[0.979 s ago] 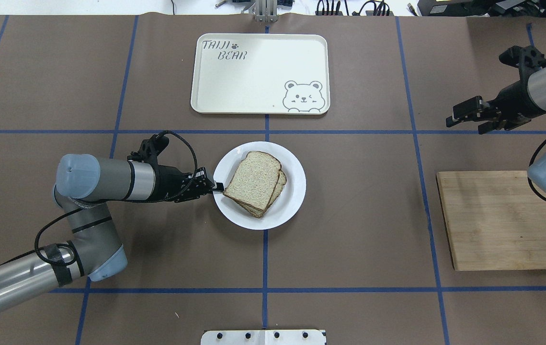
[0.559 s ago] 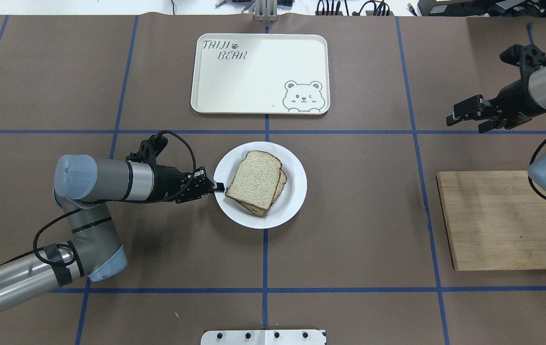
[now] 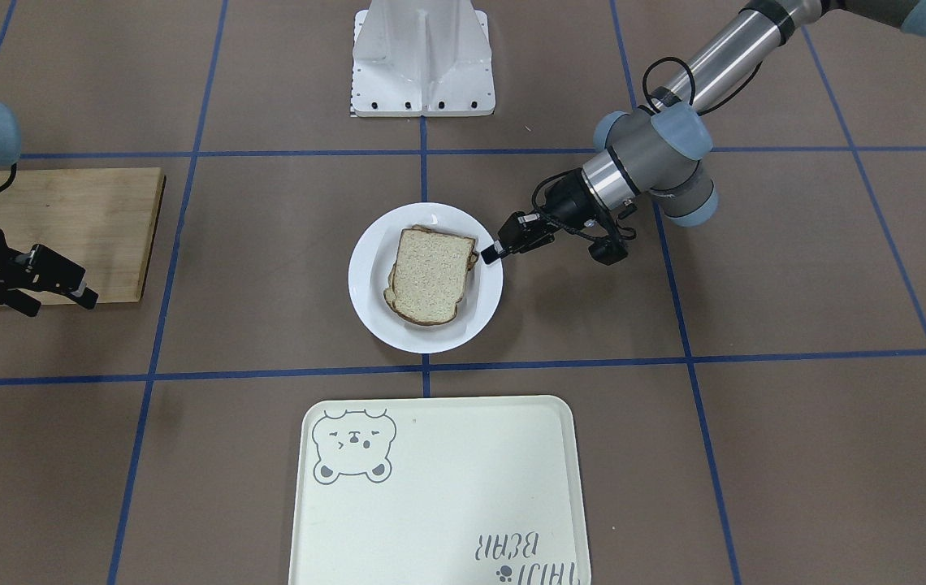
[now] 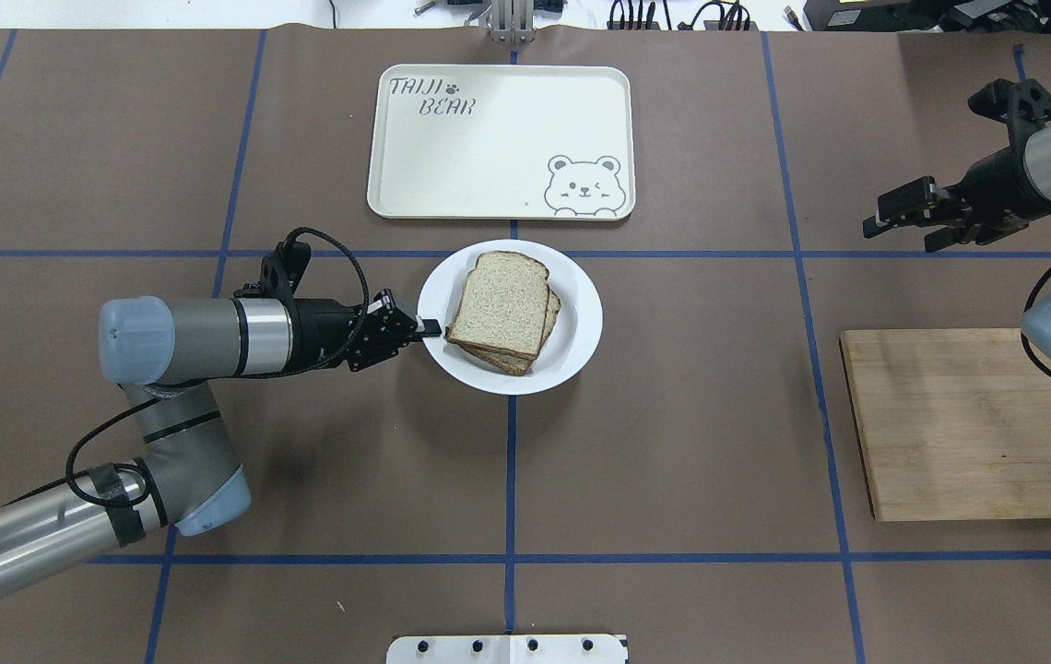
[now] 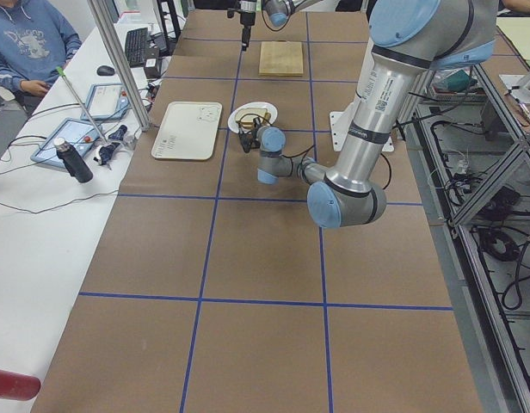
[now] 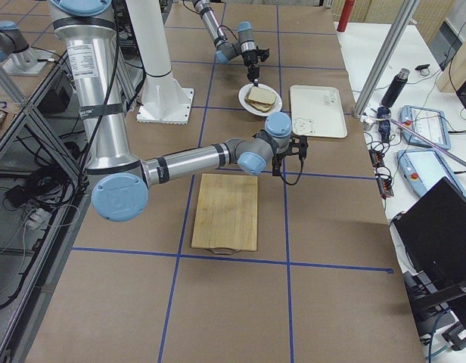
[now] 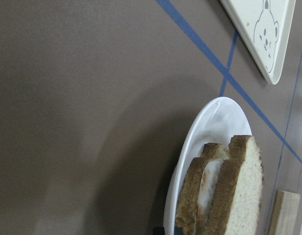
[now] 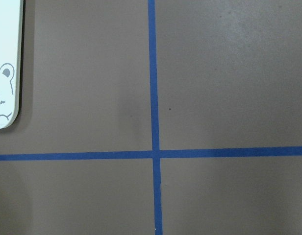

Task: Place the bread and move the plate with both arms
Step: 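Slide the plate with the left gripper farther from the robot onto the tray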

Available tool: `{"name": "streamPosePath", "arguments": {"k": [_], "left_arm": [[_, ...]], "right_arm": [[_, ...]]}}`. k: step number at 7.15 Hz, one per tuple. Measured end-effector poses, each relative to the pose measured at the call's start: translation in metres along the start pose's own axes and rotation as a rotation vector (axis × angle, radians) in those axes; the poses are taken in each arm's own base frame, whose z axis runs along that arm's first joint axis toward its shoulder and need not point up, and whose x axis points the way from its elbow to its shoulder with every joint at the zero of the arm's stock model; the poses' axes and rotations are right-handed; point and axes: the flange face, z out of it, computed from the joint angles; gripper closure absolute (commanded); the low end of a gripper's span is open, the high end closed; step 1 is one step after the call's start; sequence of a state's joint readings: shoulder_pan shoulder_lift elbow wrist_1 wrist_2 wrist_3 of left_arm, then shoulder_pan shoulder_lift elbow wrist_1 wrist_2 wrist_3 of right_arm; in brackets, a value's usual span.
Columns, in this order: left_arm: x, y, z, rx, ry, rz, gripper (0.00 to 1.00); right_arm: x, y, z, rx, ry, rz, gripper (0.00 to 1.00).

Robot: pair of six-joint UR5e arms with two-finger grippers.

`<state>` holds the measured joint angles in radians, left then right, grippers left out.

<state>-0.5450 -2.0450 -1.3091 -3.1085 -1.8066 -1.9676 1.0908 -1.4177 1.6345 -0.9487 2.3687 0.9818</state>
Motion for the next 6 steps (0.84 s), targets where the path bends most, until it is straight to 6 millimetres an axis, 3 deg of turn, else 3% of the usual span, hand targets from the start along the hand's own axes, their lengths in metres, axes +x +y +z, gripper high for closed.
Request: {"name": "streamPosePath", "arguments": {"k": [3, 5, 6], "left_arm": [[0.045, -0.028, 0.004, 0.161, 0.097, -0.044, 1.0], [0.072, -0.05, 0.029, 0.332, 0.077, -0.088, 1.0], [0.076, -0.062, 0.046, 0.405, 0.064, -0.121, 1.0]], "right_arm": [[0.013, -0.011, -0.022, 0.022, -0.011, 0.028, 0.0], [0.02, -0.015, -0.03, 0.05, 0.001, 0.041, 0.0], [0.027, -0.016, -0.037, 0.063, 0.005, 0.052, 0.0]]}}
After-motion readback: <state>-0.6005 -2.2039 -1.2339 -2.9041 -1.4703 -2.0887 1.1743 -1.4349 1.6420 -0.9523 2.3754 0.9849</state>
